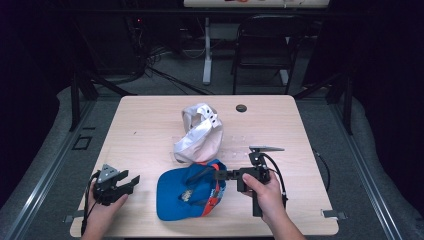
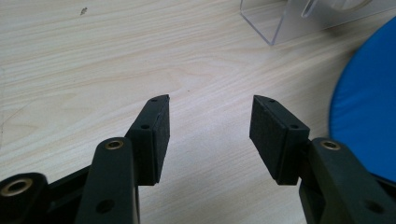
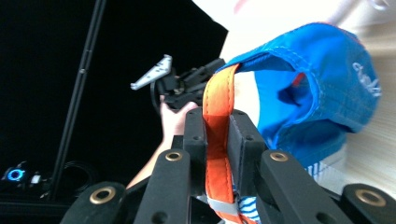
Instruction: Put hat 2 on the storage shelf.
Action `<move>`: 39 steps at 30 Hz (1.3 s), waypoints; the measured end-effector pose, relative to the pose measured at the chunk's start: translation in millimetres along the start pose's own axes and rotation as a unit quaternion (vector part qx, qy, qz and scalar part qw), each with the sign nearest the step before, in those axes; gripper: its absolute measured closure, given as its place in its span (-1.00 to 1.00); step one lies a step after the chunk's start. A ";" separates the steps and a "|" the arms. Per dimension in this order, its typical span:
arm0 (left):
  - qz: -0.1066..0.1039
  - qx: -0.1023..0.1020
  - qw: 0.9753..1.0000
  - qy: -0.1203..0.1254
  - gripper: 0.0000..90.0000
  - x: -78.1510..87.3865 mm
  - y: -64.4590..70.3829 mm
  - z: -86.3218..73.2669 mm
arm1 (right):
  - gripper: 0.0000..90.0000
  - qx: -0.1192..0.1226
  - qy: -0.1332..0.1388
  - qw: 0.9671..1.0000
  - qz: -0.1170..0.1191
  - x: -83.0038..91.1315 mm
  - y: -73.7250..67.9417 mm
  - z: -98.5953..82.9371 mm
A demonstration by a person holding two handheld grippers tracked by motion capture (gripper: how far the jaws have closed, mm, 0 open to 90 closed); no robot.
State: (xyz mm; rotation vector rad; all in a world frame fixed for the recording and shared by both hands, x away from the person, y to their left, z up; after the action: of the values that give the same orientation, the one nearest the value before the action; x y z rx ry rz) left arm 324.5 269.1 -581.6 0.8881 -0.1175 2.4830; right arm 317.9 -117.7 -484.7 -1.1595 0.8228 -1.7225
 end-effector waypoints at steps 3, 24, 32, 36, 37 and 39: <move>-0.001 -0.002 1.000 0.000 0.07 0.4 0.8 0.2 | 0.76 0.005 -0.001 1.000 -0.001 7.2 -12.0 4.8; -0.004 -0.007 1.000 0.003 0.07 1.1 2.2 0.2 | 0.76 0.002 0.037 0.998 -0.051 79.6 -52.2 37.8; -0.014 -0.007 1.000 0.009 0.07 0.7 3.9 1.1 | 0.76 -0.010 0.076 0.995 -0.063 110.0 -52.9 52.4; -0.014 -0.007 1.000 0.010 0.07 0.9 3.5 1.2 | 0.76 -0.023 0.099 0.993 -0.062 123.7 -52.1 63.0; -0.014 -0.006 1.000 0.010 0.07 0.9 3.5 1.2 | 0.76 -0.027 0.104 0.992 -0.062 126.1 -52.1 65.4; -0.014 -0.006 1.000 0.010 0.07 0.8 3.5 1.1 | 0.76 -0.035 0.114 0.991 -0.060 129.3 -53.2 70.0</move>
State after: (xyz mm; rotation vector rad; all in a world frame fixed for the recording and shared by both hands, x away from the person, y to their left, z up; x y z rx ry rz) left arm 322.9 266.1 -579.9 0.8531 -0.1121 2.4625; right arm 344.4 -218.7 -368.3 -1.0890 0.9747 -1.9651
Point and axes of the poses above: each handheld gripper's, and its own axes: x roughly backward along the jaws, z roughly out of its top, y roughly to its right, the point moved 4 cm from there along -x, roughly forward along the jaws, and after that the axes turned 4 degrees about -z, right-handed, at the moved point
